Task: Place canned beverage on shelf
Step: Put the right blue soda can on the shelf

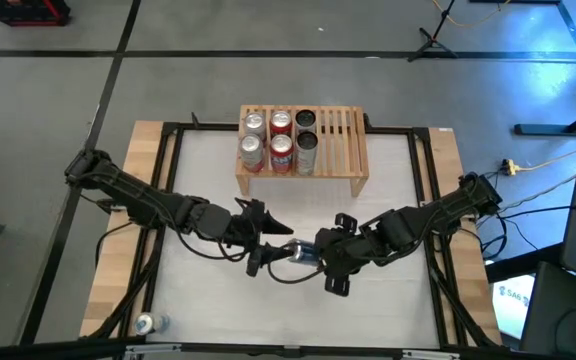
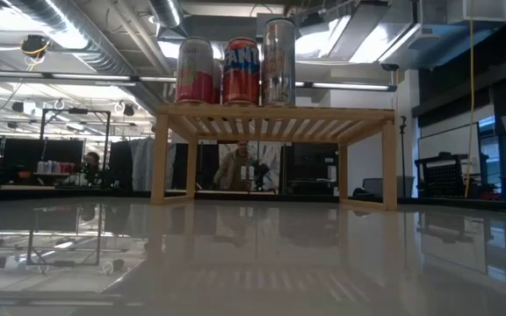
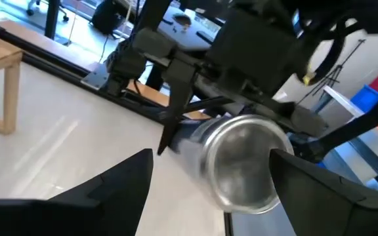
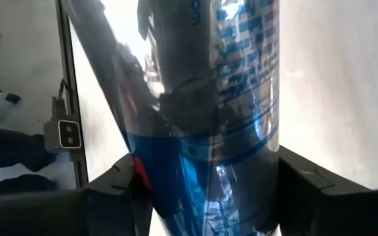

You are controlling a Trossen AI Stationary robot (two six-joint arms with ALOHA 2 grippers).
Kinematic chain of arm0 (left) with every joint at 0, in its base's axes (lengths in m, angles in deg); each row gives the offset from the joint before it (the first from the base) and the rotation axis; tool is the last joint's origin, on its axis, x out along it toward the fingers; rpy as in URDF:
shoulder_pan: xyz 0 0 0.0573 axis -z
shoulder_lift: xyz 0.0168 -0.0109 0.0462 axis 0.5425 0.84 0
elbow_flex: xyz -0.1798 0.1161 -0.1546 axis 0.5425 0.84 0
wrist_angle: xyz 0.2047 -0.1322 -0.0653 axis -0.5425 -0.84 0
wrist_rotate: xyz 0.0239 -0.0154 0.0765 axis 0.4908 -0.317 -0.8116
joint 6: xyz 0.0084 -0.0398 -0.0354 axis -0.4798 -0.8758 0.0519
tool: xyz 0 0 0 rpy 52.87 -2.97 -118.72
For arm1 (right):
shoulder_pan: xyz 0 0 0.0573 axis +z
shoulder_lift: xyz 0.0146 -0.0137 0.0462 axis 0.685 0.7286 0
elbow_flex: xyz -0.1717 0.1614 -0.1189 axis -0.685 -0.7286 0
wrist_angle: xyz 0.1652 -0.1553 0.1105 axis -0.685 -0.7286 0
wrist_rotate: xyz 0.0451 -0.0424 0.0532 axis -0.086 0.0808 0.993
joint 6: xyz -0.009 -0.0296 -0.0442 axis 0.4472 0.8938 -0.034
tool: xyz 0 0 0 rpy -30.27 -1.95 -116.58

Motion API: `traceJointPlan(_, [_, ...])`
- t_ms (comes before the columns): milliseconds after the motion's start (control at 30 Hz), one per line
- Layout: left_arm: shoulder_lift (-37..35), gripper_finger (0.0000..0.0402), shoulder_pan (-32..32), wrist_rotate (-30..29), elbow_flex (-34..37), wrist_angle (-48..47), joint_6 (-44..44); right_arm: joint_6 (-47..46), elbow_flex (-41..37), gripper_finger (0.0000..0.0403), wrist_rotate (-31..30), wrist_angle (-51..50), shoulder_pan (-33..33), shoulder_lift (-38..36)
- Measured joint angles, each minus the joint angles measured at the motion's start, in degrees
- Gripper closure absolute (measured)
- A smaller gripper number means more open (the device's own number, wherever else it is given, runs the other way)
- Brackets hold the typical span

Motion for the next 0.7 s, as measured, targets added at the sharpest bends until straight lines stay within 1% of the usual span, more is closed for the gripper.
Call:
traceJointPlan(133, [0.6,0.0101,0.0,0.5,0.0,0.3,0.5,-0.4,0.0,0.0192,0.4,0.0,-0.8,0.2])
traceJointPlan(433, [0.9,0.0102,-0.5,1.6,0.0,-0.5,0.9,-0.8,-0.1,0.0192,4.9,0.3,-3.6,0.9])
traceJointPlan(500, [0.9,0.0102,-0.7,1.6,0.0,-0.5,1.0,-0.8,-0.1,0.0192,4.9,-0.3,-3.6,0.9])
traceJointPlan(633, [0.2,0.0102,-1.5,4.2,0.1,-1.2,-0.5,0.1,0.0,0.0192,4.2,-1.7,-3.7,0.9])
traceJointPlan(700, [-0.1,0.0102,-1.6,4.5,0.1,-1.1,-0.5,0.2,0.0,0.0192,4.2,-0.9,-3.7,0.9])
